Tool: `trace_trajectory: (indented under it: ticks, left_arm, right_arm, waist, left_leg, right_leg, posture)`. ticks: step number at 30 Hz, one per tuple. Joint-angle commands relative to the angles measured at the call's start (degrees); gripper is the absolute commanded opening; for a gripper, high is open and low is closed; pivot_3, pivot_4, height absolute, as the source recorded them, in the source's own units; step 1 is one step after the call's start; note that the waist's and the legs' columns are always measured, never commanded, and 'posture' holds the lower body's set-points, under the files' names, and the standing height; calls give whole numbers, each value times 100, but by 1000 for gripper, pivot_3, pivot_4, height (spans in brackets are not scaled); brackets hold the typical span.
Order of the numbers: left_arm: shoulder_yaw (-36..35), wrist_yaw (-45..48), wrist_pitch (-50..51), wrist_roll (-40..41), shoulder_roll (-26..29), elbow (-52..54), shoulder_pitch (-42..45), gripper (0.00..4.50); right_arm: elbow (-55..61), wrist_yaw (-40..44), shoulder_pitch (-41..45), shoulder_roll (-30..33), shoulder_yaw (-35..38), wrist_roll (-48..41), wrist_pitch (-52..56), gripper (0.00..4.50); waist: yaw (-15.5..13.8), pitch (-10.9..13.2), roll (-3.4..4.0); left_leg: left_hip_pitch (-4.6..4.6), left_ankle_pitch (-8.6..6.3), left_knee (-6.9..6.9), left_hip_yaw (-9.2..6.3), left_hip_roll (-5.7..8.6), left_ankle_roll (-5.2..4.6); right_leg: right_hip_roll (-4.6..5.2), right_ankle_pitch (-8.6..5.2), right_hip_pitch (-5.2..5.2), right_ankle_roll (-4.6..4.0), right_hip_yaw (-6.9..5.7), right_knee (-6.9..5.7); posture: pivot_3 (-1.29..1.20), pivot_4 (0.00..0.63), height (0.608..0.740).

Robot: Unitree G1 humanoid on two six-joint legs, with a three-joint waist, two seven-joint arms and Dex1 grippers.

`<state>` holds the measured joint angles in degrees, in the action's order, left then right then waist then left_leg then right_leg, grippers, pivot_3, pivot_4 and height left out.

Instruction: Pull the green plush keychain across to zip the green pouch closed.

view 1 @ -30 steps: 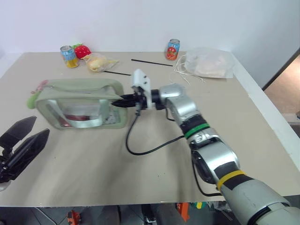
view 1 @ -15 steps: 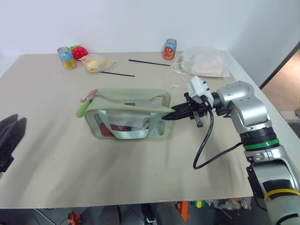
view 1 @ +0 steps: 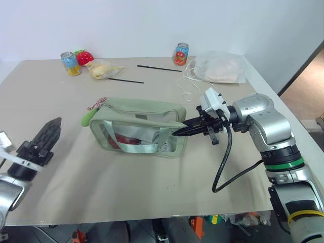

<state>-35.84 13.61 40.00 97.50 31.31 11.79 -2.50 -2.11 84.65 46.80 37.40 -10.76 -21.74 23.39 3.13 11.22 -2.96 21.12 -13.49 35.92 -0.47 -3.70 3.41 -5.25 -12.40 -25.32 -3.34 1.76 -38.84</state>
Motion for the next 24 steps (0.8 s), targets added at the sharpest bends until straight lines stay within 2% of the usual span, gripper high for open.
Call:
trace_trajectory:
  ticks: [1, 9, 24]
  left_arm:
    - [93, -400, 162, 620, -39, 75, 118, 4500]
    - [394, -923, 259, 1163, -161, -25, 217, 4500]
    - [731, -1117, 415, 1205, -313, -549, 785, 4500]
  right_arm:
    - [327, -92, -53, 23, 84, -115, 63, 78]
    - [419, -235, -157, 53, 91, -127, 72, 78]
    - [485, -331, -192, 87, 98, -167, 87, 78]
  waist:
    - [7, 0, 0]
    - [13, 0, 0]
    - [10, -1, -1]
  left_leg:
    - [-2, 0, 0, 0, 0, 0]
    - [-9, 6, 6, 0, 1, 9]
    - [-9, 8, 6, 1, 1, 12]
  right_leg:
    - [-1, -1, 0, -2, 1, -4]
    - [-3, -1, 0, -2, 3, -20]
    - [-4, -1, 0, -2, 5, -20]
  posture:
    - [0, 150, 740]
    - [0, 150, 740]
    - [0, 150, 740]
